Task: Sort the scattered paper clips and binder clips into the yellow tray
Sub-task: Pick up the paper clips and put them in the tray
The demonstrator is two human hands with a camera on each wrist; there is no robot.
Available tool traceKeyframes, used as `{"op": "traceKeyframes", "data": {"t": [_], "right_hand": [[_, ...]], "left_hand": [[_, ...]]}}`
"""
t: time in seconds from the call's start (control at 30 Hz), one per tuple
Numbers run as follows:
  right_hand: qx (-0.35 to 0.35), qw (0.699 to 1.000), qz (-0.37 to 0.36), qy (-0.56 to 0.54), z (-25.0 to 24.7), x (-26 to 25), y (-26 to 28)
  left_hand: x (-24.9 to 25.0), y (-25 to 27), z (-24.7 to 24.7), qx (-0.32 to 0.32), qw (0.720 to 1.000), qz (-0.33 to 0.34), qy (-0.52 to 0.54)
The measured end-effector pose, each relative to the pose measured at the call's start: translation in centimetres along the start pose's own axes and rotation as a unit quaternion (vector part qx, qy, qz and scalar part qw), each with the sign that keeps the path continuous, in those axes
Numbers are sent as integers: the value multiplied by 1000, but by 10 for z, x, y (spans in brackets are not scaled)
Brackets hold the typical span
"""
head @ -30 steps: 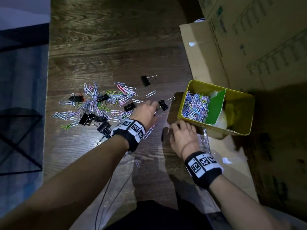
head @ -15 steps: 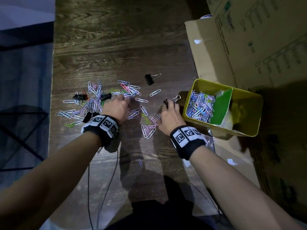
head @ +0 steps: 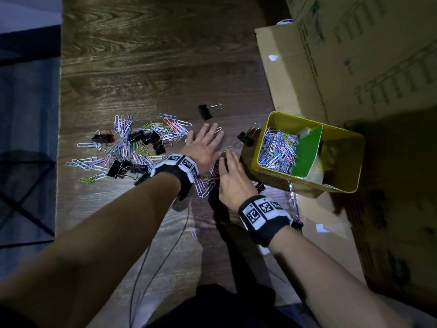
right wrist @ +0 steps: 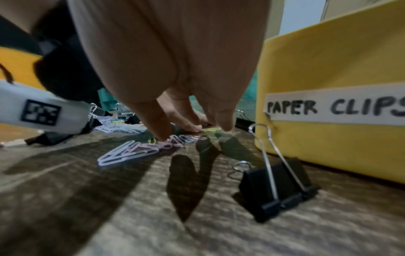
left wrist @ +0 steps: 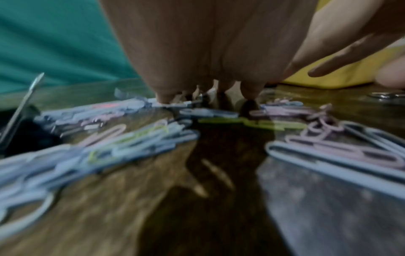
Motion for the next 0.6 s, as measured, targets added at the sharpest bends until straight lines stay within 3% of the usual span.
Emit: {"op": "traceKeyframes", "data": {"t": [0.3, 0.4, 0.5, 0.6], "right_hand": [[-39, 999, -21, 25, 2, 0, -3], [-34, 999, -32, 22, 11, -11, 17], [-18, 999, -43, 18, 21, -19, 45], [-10, 998, -66, -11, 30, -25, 62]], "left_hand": [[2, 75, 45, -29, 998, 47, 7], [9, 105, 63, -12, 994, 100, 43], [15, 123, 53, 49, 972, 185, 133], [2, 111, 16, 173, 953, 165, 188]]}}
Point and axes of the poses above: each hand's wrist, its own y-axis away from the middle knuckle, its own z-axis out of the palm, x = y × z, the point moved 7 cm from there along -y, towards the middle knuckle, and after that the axes turned 15 degrees about y, right-handed, at the moved point
